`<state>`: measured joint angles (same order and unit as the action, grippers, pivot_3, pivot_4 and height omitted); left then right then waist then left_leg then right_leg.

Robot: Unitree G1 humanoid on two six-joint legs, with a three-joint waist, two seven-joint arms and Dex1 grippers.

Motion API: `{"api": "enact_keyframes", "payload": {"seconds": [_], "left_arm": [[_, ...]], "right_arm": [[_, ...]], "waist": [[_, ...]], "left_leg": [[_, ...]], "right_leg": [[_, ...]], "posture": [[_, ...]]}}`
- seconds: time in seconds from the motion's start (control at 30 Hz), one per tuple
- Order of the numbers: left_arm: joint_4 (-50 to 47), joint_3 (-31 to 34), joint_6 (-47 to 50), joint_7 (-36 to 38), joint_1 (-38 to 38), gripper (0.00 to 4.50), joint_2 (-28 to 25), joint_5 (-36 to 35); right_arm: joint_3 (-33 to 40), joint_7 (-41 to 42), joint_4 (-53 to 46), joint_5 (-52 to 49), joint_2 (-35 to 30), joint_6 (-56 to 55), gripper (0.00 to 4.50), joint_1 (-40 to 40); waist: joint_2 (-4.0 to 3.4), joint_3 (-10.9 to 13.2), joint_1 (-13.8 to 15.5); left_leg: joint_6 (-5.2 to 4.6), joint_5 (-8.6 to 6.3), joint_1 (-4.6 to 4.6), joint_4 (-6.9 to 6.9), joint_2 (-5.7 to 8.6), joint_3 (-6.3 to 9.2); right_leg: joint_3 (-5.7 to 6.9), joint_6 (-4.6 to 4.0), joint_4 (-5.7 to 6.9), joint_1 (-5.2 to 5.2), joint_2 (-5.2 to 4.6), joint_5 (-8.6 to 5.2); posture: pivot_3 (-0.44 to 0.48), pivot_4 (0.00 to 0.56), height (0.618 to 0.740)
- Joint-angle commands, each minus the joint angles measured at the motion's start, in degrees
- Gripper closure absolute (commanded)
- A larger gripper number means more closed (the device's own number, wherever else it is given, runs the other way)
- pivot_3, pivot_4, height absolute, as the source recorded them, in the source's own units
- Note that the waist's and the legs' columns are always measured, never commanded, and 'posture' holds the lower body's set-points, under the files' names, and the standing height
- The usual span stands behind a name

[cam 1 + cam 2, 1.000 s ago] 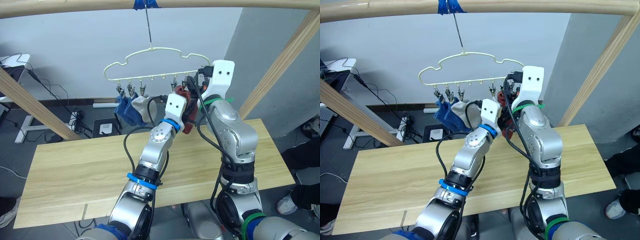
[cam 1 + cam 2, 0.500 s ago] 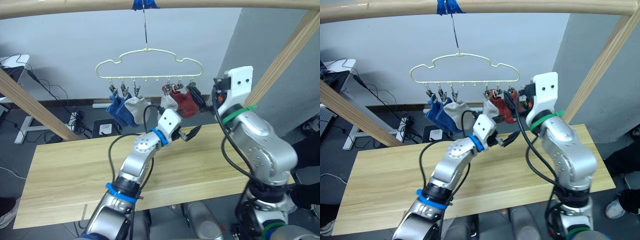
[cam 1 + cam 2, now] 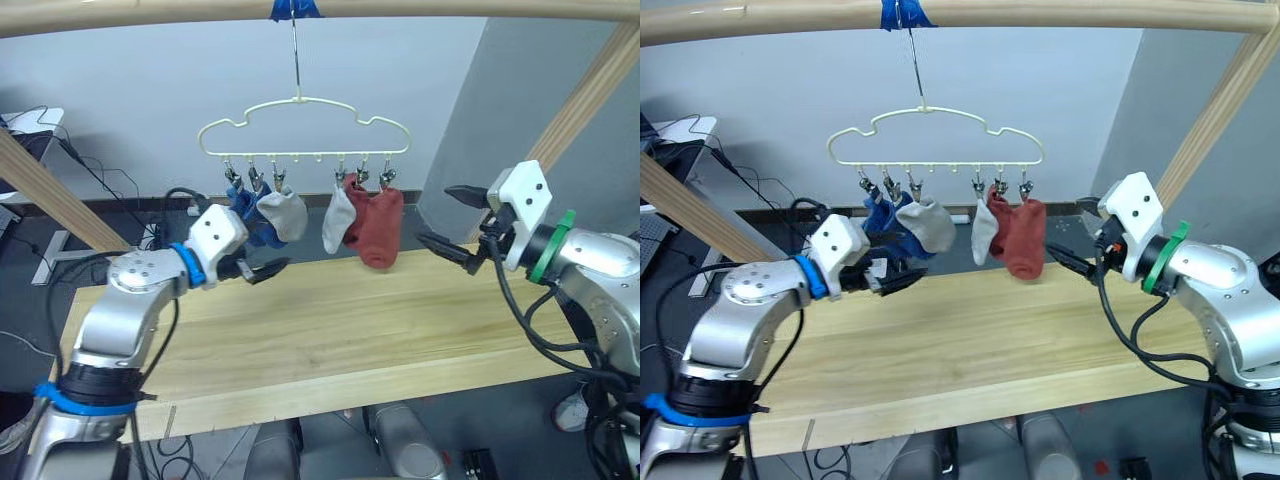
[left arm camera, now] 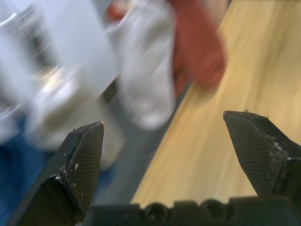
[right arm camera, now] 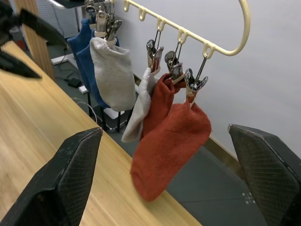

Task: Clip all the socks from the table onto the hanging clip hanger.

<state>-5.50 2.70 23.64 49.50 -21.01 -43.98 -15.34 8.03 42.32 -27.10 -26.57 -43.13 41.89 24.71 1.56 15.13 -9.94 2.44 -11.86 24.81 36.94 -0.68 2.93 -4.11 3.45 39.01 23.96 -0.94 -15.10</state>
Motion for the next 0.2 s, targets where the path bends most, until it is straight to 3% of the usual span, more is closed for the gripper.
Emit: {"api": "enact_keyframes", "payload": {"seconds": [0.03,0.2], "left_arm": [[3.37,3.47,-2.13,1.64,-1.04,0.02,-2.31,-0.48],[8.78,4.86,-3.15,1.29,-3.18,0.02,-2.20,-0.60]], "right_arm": [[2.08,3.10,1.60,-0.67,-1.96,-3.67,0.00,0.08],[0.93,3.91,5.24,0.46,-2.05,-6.79,0.00,0.79]], "waist": [[0.00,0.00,0.51],[0.01,-0.01,1.77]], "left_leg": [[0.00,0.00,0.00,0.00,0.00,0.00],[0.01,0.00,0.01,0.03,0.01,-0.03]], "right_leg": [[0.00,-0.03,0.00,0.01,0.00,0.02],[0.01,-0.15,0.01,0.01,-0.04,0.09]], "posture": [[-0.153,0.168,0.740],[-0.143,0.169,0.740]]}}
